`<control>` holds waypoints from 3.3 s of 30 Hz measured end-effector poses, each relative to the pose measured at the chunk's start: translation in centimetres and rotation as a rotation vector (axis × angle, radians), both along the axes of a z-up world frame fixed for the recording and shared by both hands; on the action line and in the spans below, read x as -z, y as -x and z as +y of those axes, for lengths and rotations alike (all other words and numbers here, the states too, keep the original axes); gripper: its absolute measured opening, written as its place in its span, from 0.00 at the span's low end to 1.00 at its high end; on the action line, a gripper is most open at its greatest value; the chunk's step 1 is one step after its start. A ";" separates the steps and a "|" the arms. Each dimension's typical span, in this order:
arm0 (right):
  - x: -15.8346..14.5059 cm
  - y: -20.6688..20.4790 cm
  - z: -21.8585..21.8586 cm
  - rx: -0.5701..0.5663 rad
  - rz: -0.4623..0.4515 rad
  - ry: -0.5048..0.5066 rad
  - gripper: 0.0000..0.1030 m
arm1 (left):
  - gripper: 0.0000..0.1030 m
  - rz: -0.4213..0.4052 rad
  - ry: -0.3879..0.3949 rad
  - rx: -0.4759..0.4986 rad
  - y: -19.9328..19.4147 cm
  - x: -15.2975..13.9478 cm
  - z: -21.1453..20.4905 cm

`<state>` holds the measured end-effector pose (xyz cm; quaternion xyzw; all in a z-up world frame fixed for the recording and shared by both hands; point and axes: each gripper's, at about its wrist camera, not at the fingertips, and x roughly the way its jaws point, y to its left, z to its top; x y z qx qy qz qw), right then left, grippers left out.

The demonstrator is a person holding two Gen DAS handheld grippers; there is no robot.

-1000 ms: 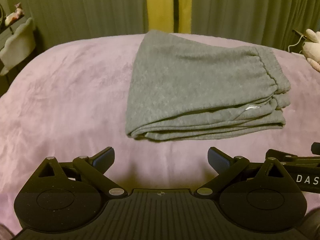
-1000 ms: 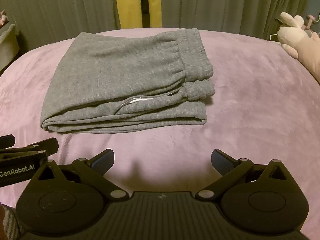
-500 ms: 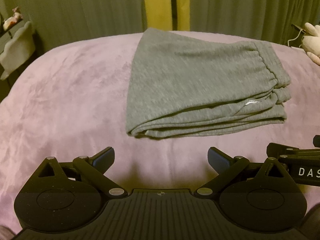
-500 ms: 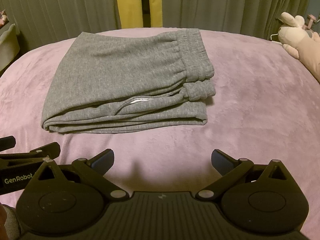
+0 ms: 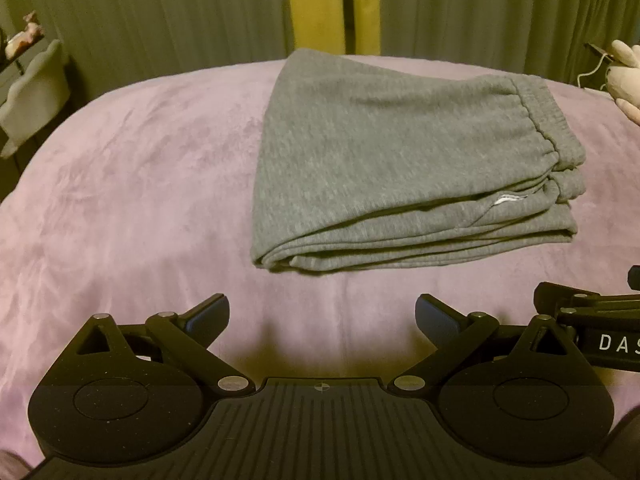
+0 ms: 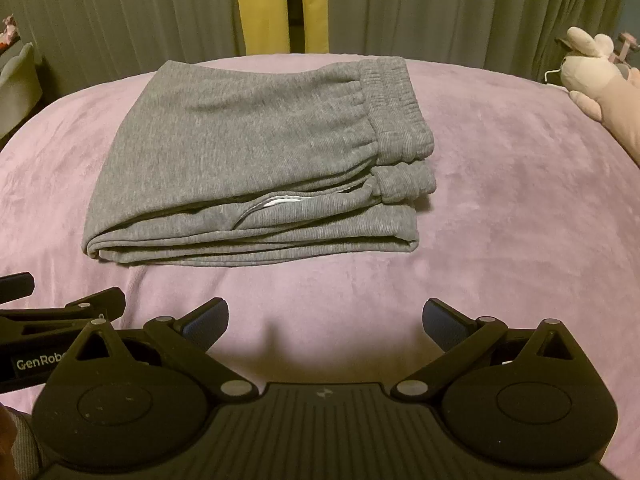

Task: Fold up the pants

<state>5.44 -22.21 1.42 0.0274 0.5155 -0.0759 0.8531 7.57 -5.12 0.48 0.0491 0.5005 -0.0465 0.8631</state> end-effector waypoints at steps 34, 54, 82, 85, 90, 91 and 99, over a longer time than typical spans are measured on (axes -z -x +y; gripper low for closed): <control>0.5 -0.1 -0.1 -0.005 0.011 -0.006 1.00 | 0.99 0.026 0.008 -0.025 -0.2 0.6 -0.2; 0.4 -0.1 -0.2 -0.003 0.009 0.002 1.00 | 0.99 0.023 0.003 -0.012 -0.2 0.6 -0.4; 0.4 -0.1 -0.1 -0.007 0.013 0.011 1.00 | 0.99 0.024 -0.004 -0.004 -0.2 0.8 -0.6; 0.4 -0.1 -0.1 -0.004 0.013 0.009 1.00 | 0.99 0.024 -0.002 -0.004 -0.2 0.8 -0.7; 0.4 -0.1 -0.2 -0.002 0.015 0.010 1.00 | 0.99 0.027 0.001 -0.004 -0.2 0.8 -0.7; 0.4 -0.1 -0.2 -0.002 0.015 0.010 1.00 | 0.99 0.026 0.000 -0.004 -0.2 0.8 -0.7; 0.3 -0.1 0.0 -0.008 0.015 0.016 1.00 | 0.99 0.028 0.004 -0.004 -0.2 0.8 -0.6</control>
